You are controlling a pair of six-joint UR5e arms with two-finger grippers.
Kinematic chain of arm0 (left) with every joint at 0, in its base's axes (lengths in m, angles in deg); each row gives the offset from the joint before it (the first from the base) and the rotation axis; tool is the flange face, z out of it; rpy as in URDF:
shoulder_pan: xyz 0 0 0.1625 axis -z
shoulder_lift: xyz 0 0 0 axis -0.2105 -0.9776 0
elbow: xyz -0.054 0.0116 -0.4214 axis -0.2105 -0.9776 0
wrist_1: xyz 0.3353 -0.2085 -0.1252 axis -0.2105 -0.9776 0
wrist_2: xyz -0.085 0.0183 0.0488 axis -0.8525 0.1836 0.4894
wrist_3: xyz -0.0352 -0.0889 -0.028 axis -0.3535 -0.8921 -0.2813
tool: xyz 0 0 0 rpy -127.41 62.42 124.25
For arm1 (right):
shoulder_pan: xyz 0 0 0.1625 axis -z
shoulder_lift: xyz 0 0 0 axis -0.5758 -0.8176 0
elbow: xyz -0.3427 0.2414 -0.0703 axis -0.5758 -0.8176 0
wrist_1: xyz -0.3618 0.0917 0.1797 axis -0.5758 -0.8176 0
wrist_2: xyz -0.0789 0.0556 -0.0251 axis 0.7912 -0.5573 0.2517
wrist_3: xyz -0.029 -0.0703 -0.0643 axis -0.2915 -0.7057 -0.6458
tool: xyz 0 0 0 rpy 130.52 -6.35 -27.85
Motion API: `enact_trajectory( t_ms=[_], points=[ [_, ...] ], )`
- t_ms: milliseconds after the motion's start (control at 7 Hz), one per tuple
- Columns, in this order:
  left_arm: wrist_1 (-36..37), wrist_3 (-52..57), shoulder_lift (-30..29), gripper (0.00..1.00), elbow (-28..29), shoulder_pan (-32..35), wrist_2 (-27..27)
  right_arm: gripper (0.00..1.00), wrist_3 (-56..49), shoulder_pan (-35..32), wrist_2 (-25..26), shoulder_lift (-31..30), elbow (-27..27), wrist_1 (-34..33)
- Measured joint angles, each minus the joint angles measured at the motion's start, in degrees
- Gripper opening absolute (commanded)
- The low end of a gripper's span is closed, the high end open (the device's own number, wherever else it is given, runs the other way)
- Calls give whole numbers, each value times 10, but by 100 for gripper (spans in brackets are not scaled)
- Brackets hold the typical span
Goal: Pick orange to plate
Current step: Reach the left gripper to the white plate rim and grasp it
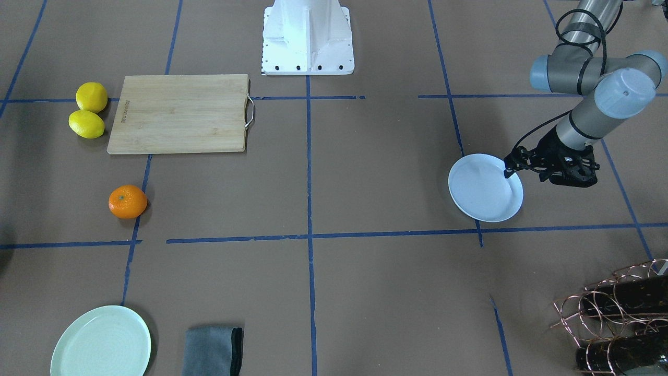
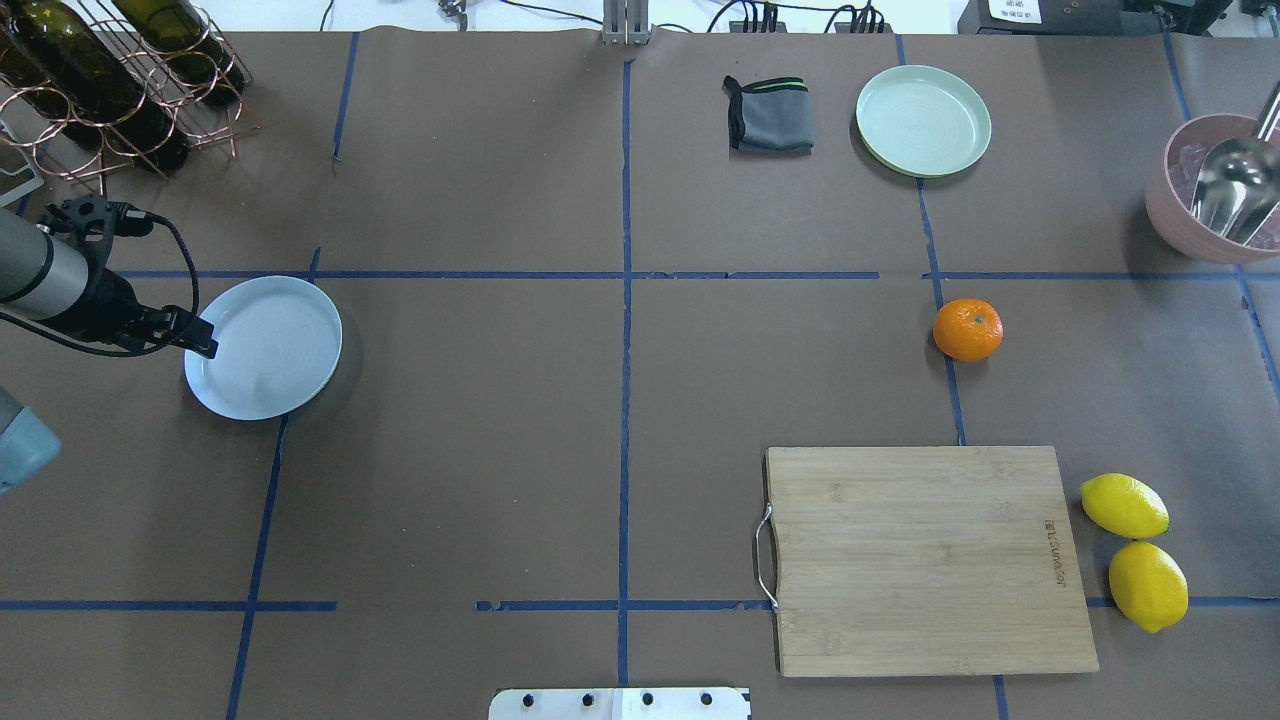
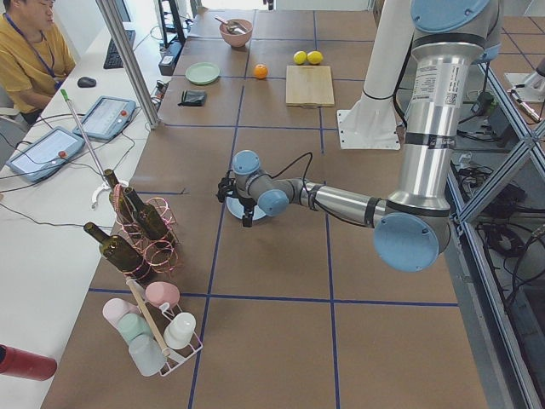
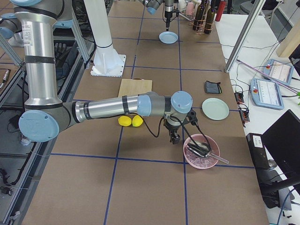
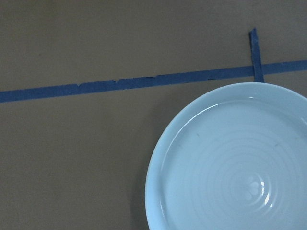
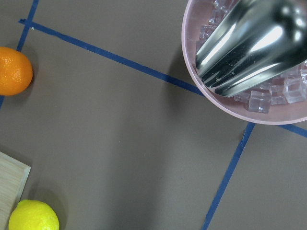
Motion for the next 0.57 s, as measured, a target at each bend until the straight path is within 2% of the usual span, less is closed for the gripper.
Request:
enact_trajectory(
  t_ms=[143, 286, 571],
  points=[
    [-1, -2, -10, 22, 18, -2, 1, 100, 0, 1, 0, 0, 0, 0],
    [-1, -2, -18, 0, 30, -3, 1, 100, 0, 3, 0, -1, 0, 0],
    [-1, -1, -22, 0, 36, -7, 1, 100, 0, 6, 1, -1, 0, 0]
  ],
)
